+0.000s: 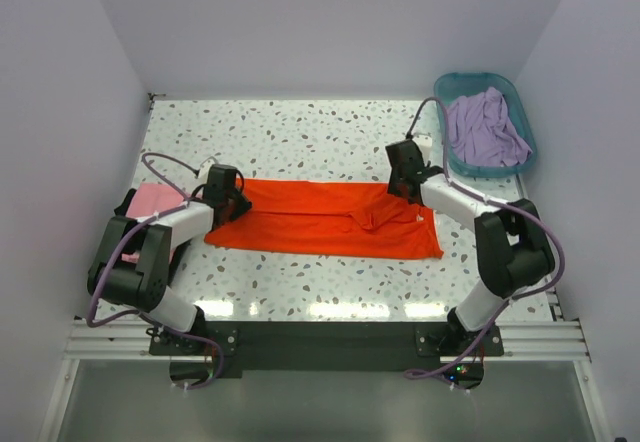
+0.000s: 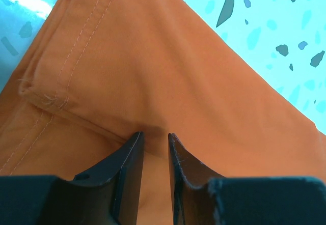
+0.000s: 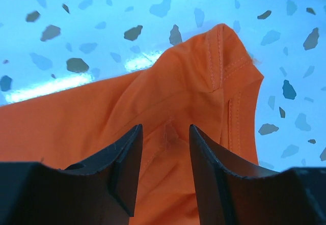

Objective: Fold and stack the t-shirts
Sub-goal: Fold the tshirt

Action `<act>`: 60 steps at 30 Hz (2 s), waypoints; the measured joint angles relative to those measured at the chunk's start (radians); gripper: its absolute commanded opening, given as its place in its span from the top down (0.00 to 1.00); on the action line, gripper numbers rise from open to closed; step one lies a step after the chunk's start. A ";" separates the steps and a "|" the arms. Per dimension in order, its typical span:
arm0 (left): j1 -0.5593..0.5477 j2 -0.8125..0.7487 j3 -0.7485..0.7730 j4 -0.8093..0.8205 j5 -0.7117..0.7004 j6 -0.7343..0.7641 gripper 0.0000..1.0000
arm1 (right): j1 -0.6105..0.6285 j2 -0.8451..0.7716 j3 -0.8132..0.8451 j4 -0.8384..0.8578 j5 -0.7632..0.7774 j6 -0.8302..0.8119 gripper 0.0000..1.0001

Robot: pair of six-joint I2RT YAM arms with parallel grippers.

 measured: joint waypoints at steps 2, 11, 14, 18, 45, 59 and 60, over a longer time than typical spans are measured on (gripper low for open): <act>0.001 0.000 0.000 0.000 0.003 0.000 0.69 | -0.015 0.032 0.000 0.000 -0.029 -0.011 0.56; 0.002 -0.001 0.000 0.000 0.004 0.000 0.69 | -0.021 0.081 0.000 0.007 -0.078 -0.028 0.66; 0.002 -0.002 0.000 -0.002 0.004 0.000 0.69 | -0.021 0.086 -0.013 0.013 -0.079 -0.028 0.74; 0.002 -0.002 0.000 -0.002 0.004 0.001 0.69 | -0.021 0.084 -0.041 0.015 -0.079 -0.024 0.90; 0.016 -0.007 0.000 -0.005 0.016 0.005 0.66 | -0.021 -0.499 -0.473 -0.038 -0.173 0.087 0.69; 0.016 -0.021 0.000 -0.008 0.037 0.026 0.63 | 0.233 -0.397 -0.265 -0.058 -0.098 0.003 0.68; 0.016 -0.021 0.000 -0.008 0.037 0.027 0.63 | 0.251 -0.360 -0.241 -0.056 -0.093 -0.004 0.69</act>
